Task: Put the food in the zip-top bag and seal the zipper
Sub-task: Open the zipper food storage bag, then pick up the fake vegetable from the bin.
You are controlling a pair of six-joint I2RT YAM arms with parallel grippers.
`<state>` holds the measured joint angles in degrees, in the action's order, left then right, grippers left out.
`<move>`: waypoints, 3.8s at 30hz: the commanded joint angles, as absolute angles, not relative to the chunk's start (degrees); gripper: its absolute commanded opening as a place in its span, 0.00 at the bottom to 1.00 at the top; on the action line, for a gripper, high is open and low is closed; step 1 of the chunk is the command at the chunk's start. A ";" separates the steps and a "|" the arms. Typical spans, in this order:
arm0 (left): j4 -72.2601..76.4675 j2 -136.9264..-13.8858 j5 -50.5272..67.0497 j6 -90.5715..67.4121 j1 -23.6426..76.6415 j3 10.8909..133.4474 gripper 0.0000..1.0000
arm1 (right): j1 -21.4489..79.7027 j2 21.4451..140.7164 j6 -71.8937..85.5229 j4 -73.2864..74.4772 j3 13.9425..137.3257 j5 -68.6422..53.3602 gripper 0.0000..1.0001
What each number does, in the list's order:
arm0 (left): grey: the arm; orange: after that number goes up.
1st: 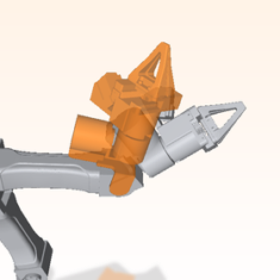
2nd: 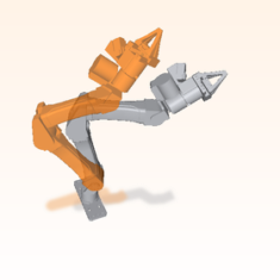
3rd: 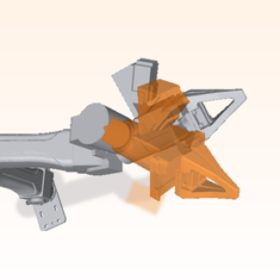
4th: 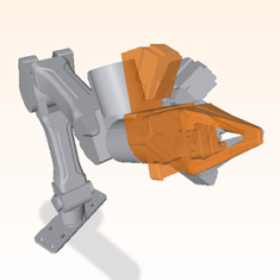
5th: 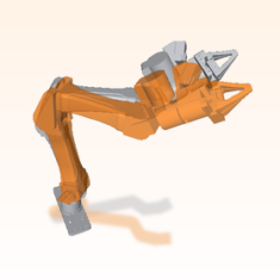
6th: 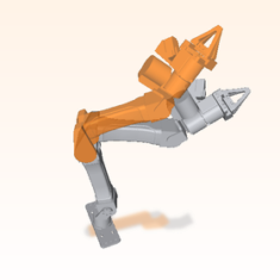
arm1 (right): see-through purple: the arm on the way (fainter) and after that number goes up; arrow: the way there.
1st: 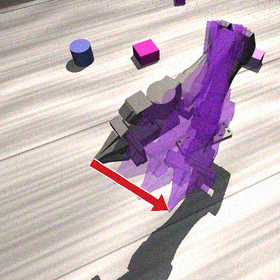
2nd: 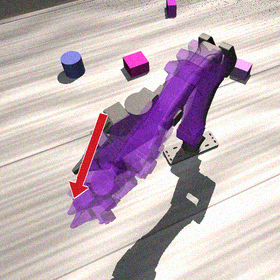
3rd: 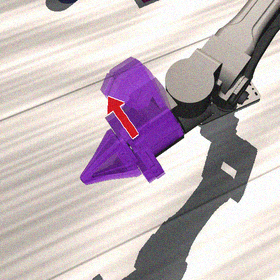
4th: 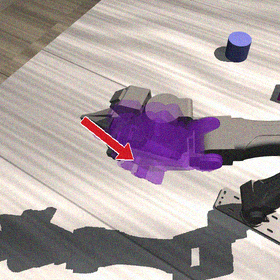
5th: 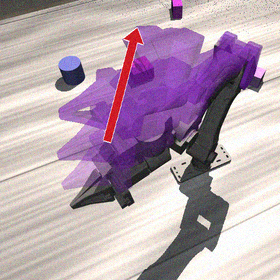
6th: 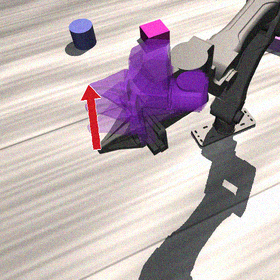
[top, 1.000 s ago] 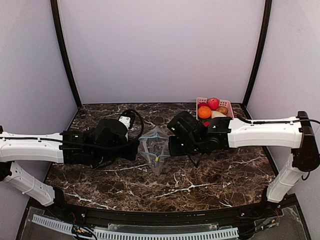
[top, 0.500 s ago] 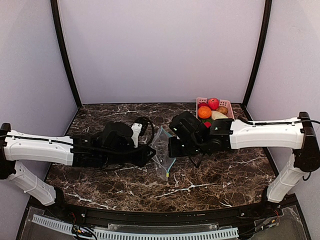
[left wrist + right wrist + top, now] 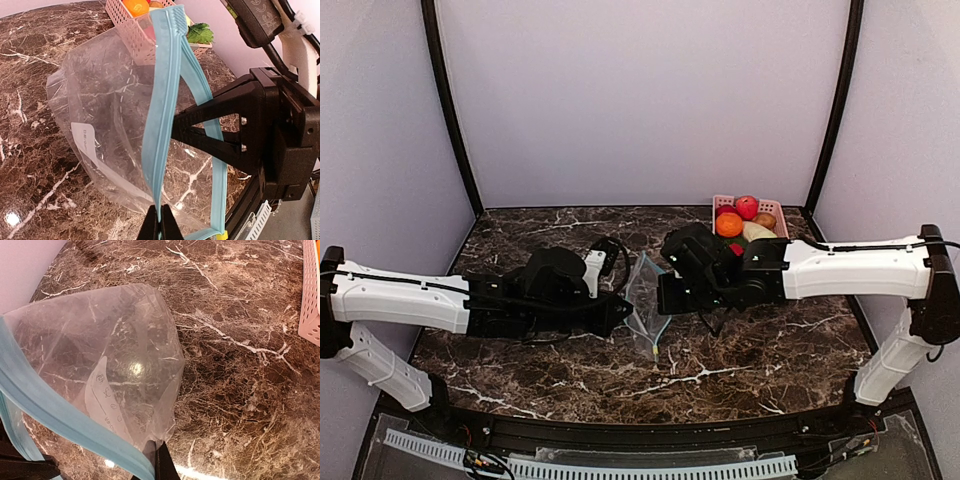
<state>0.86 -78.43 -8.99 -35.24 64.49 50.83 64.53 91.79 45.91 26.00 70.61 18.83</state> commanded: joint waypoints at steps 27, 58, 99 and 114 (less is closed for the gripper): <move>-27.72 -72.08 -18.30 -28.09 58.83 63.58 0.01 | 42.46 69.19 24.54 41.20 69.69 9.29 0.91; -27.84 -85.81 -5.87 -26.37 55.73 66.52 0.01 | 11.20 108.26 -1.91 39.70 90.13 -1.98 0.90; -9.43 -80.89 -5.46 -35.62 55.36 57.02 0.01 | 13.17 91.24 2.55 45.76 87.80 -5.29 0.48; -0.50 -81.96 -5.26 -39.08 55.35 55.11 0.01 | 31.91 66.70 22.91 41.27 67.29 -21.65 0.47</move>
